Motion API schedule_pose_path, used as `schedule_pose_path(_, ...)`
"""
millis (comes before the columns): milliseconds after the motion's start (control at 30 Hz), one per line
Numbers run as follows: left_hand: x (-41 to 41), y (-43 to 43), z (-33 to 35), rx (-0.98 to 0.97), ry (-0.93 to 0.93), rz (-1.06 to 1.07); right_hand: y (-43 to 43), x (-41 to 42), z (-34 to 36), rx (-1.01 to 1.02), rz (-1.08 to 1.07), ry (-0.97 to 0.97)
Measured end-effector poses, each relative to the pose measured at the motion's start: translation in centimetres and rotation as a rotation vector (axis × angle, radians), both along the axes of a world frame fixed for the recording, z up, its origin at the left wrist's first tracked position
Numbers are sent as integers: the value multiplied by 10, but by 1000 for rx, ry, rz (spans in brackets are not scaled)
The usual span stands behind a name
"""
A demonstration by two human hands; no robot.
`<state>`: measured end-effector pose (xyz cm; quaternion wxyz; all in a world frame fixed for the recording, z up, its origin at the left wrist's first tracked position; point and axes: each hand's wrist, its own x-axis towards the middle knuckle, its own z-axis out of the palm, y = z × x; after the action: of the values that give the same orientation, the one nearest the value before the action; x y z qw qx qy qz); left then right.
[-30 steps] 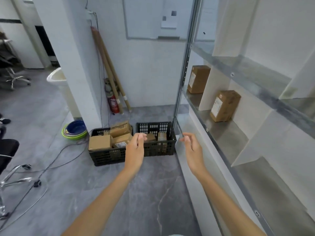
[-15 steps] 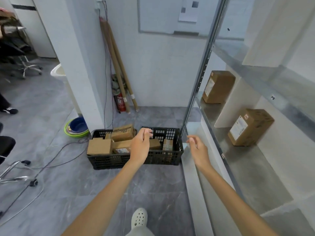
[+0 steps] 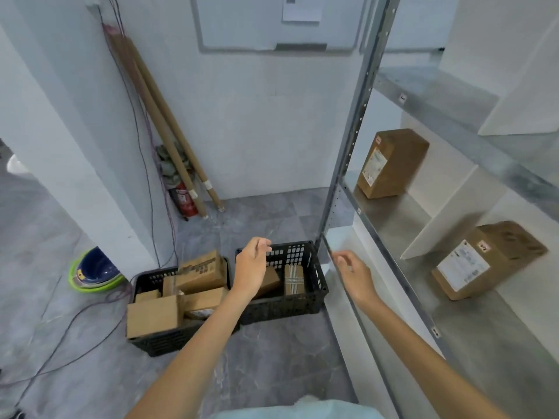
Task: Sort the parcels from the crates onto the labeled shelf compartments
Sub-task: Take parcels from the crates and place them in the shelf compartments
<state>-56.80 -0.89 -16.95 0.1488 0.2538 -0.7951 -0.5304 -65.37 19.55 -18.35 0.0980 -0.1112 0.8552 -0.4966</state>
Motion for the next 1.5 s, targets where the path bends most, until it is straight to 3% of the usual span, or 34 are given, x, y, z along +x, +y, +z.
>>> schedule_pose_path(467, -181, -69, -85, 145, -178, -51, -72, -176, -77, 132, 3, -289)
schedule_pose_path(733, -278, -105, -192, 270, -366, -17, -120, -288, -178, 318, 14, -512)
schedule_pose_path(867, -309, -123, -273, 354, -431, -8, -143, -321, -260, 383, 32, -562)
schedule_pose_path(1067, -339, -122, -460, 320, -630, -29, -147, -342, -450, 467, -63, -731)
schedule_pose_path(1333, -362, -89, -704, 621, -862, -120, -144, -363, -670, 437, -155, -946)
schedule_pose_path(1500, -363, -72, -759, 711, -860, -261, -151, -359, -741, 286, -112, -977)
